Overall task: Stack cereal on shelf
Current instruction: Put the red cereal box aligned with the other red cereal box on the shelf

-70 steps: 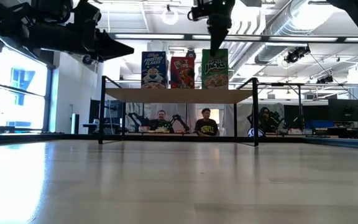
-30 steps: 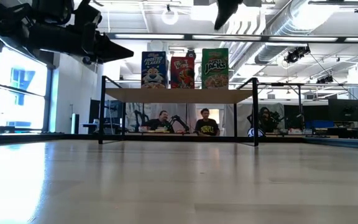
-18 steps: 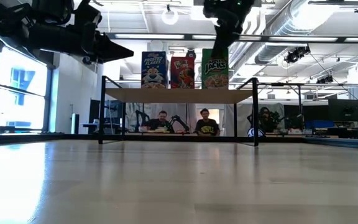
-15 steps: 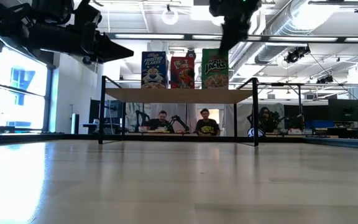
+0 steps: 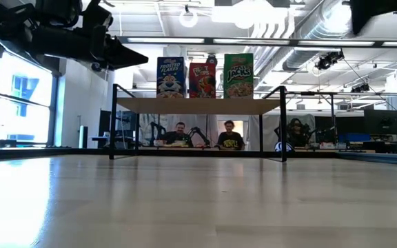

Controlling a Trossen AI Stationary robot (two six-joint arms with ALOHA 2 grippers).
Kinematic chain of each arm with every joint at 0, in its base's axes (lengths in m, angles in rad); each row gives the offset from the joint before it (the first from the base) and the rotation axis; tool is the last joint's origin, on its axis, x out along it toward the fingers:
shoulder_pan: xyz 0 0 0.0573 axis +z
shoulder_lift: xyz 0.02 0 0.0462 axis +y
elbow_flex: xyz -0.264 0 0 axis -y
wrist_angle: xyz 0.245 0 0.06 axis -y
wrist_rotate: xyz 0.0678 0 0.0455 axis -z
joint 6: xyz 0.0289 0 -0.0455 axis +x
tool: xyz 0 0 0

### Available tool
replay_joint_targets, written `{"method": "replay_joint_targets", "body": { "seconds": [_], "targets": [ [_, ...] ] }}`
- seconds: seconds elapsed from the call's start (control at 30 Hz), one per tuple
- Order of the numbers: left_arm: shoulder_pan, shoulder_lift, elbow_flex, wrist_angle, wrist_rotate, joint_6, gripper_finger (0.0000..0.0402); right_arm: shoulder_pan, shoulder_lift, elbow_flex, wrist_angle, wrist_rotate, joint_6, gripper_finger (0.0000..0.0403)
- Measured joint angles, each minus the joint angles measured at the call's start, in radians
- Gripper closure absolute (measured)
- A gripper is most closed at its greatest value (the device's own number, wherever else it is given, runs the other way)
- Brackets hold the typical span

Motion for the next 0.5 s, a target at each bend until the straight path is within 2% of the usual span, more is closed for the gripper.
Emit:
{"method": "replay_joint_targets", "body": {
  "seconds": [0.1,0.2,0.37,0.5],
  "targets": [
    [0.0,0.0,0.0,-0.003,0.0,-0.005,0.0401,0.119,0.0,-0.011,-0.028,-0.093,0.273,0.0374],
    [0.0,0.0,0.0,-0.004,0.0,-0.005,0.0401,0.251,0.006,-0.011,0.035,-0.128,0.534,0.0331],
    [0.004,0.0,0.0,0.002,0.0,0.004,0.0401,0.44,0.051,-0.011,0.065,-0.09,0.913,0.0229],
    [0.004,0.0,0.0,0.002,0.0,0.004,0.0401,0.527,0.099,-0.011,0.064,-0.2,1.092,0.0147]
  ]
}}
